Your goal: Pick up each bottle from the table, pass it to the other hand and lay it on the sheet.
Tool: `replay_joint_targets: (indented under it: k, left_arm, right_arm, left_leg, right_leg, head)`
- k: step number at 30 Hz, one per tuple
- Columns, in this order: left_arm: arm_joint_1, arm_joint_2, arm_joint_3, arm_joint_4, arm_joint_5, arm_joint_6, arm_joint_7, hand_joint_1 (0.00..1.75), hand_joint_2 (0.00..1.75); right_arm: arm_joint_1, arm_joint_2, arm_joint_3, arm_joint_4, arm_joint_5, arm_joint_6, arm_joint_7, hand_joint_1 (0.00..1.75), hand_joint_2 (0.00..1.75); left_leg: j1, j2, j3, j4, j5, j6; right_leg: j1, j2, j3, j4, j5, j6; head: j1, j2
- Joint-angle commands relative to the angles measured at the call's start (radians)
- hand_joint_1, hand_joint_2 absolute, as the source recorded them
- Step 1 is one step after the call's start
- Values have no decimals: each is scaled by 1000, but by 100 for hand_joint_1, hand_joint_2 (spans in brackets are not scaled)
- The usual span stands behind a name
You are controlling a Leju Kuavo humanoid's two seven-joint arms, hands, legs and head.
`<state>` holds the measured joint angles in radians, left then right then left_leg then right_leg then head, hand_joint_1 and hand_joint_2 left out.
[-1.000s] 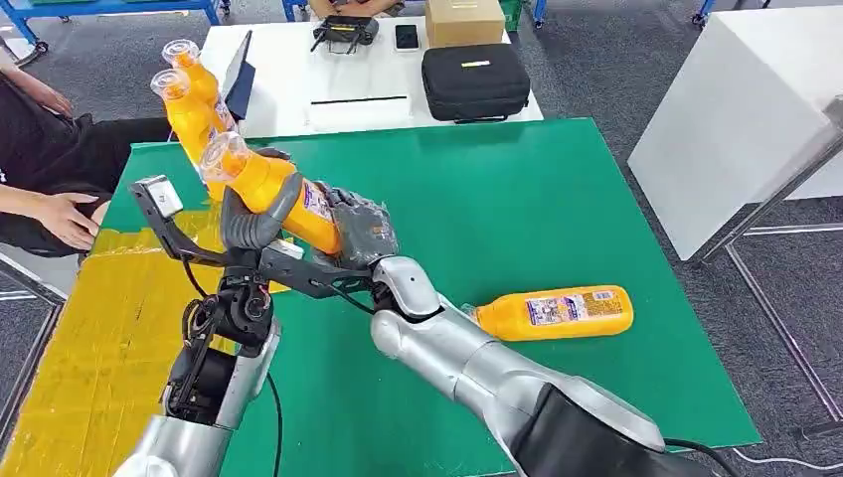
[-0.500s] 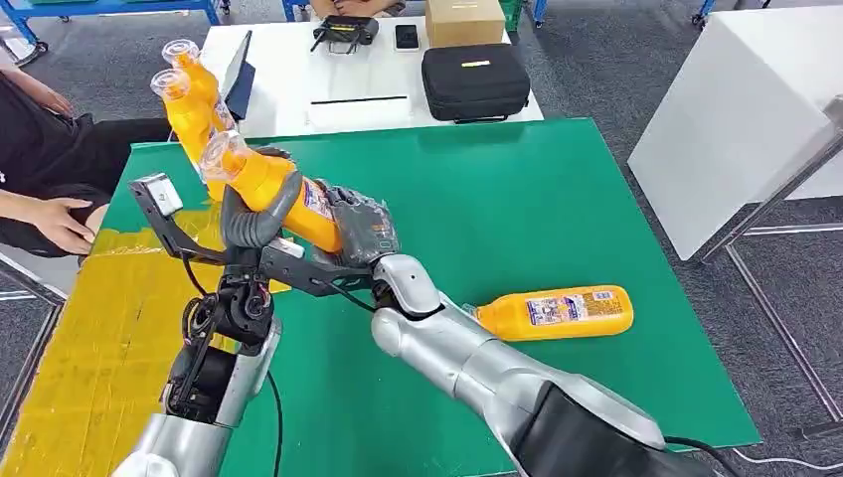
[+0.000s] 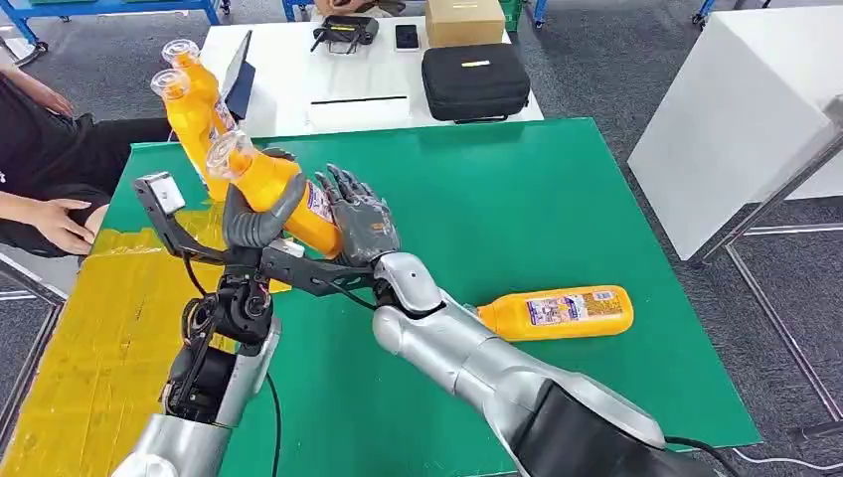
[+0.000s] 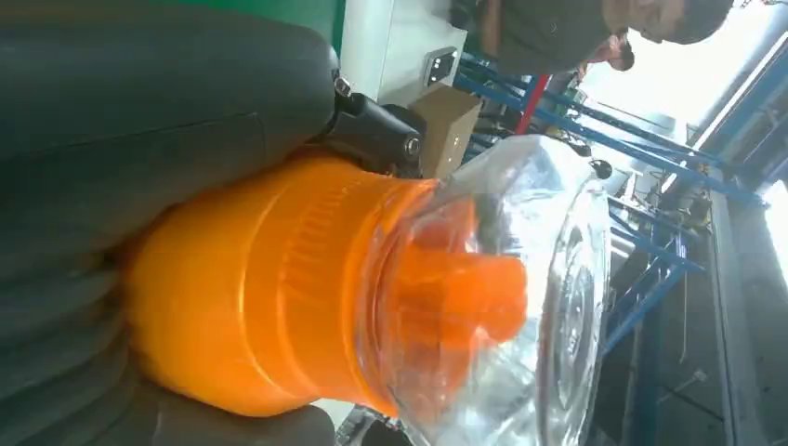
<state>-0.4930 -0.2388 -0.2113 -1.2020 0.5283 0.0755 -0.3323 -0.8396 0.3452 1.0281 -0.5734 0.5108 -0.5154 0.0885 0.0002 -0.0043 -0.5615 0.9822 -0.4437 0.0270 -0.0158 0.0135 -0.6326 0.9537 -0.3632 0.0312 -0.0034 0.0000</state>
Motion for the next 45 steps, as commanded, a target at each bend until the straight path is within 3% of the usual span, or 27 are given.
replay_joint_targets:
  k: [1, 7, 11, 15, 17, 19, 21, 22, 25, 28, 32, 34, 35, 36, 38, 42, 45]
  left_arm:
    - [-62, -6, -29, 19, 0, 2, 2, 175, 175]
    - [-65, 20, -27, -10, -63, 41, -27, 175, 175]
    - [-92, 110, 47, -77, -239, 137, -62, 175, 175]
    - [-88, 106, 88, -84, -257, 101, -42, 175, 175]
    - [-91, 122, 83, -77, -332, 166, -78, 175, 175]
    - [-105, 182, 100, -33, -492, 320, -120, 175, 175]
    - [-141, 238, 145, 71, -542, 360, -122, 175, 175]
    - [-150, 247, 167, 105, -534, 341, -148, 175, 175]
    - [-155, 315, 218, 242, -641, 463, -203, 175, 175]
    - [-152, 323, 237, 264, -629, 448, -233, 175, 175]
    - [-150, 315, 227, 256, -666, 488, -222, 175, 175]
    - [-141, 365, 187, 322, -829, 621, -216, 175, 175]
    - [-144, 365, 229, 341, -947, 623, -209, 175, 175]
    - [-141, 338, 331, 367, -1300, 623, -162, 175, 175]
    - [-123, 321, 359, 412, -1568, 623, -108, 175, 175]
    - [-110, 310, 318, 612, -1765, 623, -26, 175, 175]
    - [-80, 301, 330, 614, -1805, 623, -22, 175, 175]
  right_arm:
    - [-12, 4, 30, 49, 15, 16, 0, 0, 0]
    - [-5, 4, 15, 53, 32, 39, 1, 0, 0]
    - [71, -88, -132, 3, 161, -41, -63, 0, 0]
    - [91, -105, -206, -27, 215, -8, -91, 0, 0]
    - [108, -111, -244, -49, 259, -41, -81, 0, 0]
    - [192, -174, -334, -214, 294, -98, -153, 0, 0]
    - [311, -248, -406, -487, 334, -79, -192, 0, 0]
    - [346, -263, -429, -565, 357, -34, -183, 0, 0]
    - [451, -336, -464, -750, 288, -37, -270, 0, 0]
    - [467, -344, -471, -760, 285, -32, -276, 0, 0]
    - [455, -331, -467, -732, 272, -29, -288, 0, 0]
    - [498, -349, -478, -764, 278, -40, -290, 0, 0]
    - [506, -353, -482, -770, 280, -40, -289, 0, 0]
    - [523, -361, -495, -792, 278, -44, -286, 0, 0]
    - [533, -376, -514, -821, 244, -29, -282, 0, 0]
    - [521, -415, -540, -840, 207, -13, -281, 0, 0]
    - [521, -431, -549, -839, 201, -14, -286, 0, 0]
  left_leg:
    - [1, -3, 4, 1, -3, -2]
    - [2, -2, 4, 2, -3, -2]
    - [2, -2, 3, 0, -1, -2]
    - [2, -1, 3, 0, -1, -1]
    - [1, -3, 2, 1, -1, -1]
    - [2, -3, 2, 1, -2, -1]
    - [2, -2, 4, 0, -2, -1]
    - [2, -2, 6, 0, -3, -2]
    - [1, -4, 4, -2, -1, -2]
    - [2, -2, 11, -1, -5, -3]
    - [2, -5, 4, 1, -3, -2]
    - [2, 0, 5, 2, -4, -2]
    - [1, -2, 4, -2, -1, -1]
    - [1, -3, 5, -2, -2, -1]
    - [1, 0, 5, -1, -2, -1]
    - [-2, -3, 5, -2, -1, -1]
    - [-2, -1, 3, -1, -1, -1]
  right_leg:
    - [2, -4, 5, 1, -3, -2]
    - [2, -4, 5, 1, -4, -2]
    - [2, -3, 4, 0, -2, -2]
    - [2, -2, 4, -1, -1, -1]
    - [1, -4, 3, 1, -2, -1]
    - [2, -4, 4, 0, -2, -1]
    - [2, -3, 5, 0, -2, -2]
    - [2, -4, 8, 0, -4, -2]
    - [1, -4, 5, 0, -2, -2]
    - [2, -4, 11, 0, -5, -3]
    - [3, -7, 6, 1, -4, -2]
    - [3, -2, 6, 1, -4, -2]
    - [1, -3, 5, -1, -2, -1]
    - [1, -5, 6, -1, -3, -2]
    - [1, -1, 5, -1, -2, -2]
    - [-1, -4, 6, -1, -3, -1]
    - [-1, -2, 3, -1, -2, -1]
  head:
    - [0, 0]
    - [0, 0]
    - [0, 0]
    - [0, 0]
    - [0, 0]
    - [0, 0]
    - [0, 0]
    - [0, 0]
    - [0, 0]
    - [0, 0]
    - [0, 0]
    - [0, 0]
    - [0, 0]
    - [1, 0]
    - [0, 0]
    - [0, 0]
    - [0, 0]
